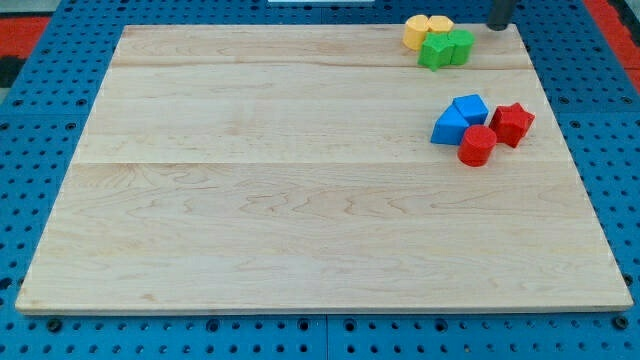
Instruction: Separate the yellow heart from the yellow hexagon
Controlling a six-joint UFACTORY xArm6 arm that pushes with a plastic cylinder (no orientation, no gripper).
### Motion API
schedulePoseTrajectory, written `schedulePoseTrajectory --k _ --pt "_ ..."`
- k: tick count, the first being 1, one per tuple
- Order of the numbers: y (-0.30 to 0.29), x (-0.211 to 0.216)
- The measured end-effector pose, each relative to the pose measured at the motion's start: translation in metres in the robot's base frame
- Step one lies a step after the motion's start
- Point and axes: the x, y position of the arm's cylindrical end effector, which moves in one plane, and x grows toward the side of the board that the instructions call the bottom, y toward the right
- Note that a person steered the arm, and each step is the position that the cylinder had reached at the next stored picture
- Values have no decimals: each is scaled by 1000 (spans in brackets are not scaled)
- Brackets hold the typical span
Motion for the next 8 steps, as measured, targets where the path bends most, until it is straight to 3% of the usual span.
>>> schedulePoseTrajectory --k 1,4,5,6,8 --pt "-39 7" --pt "-47 22" --pt "-55 1" --pt "-79 1" --pt "-188 2"
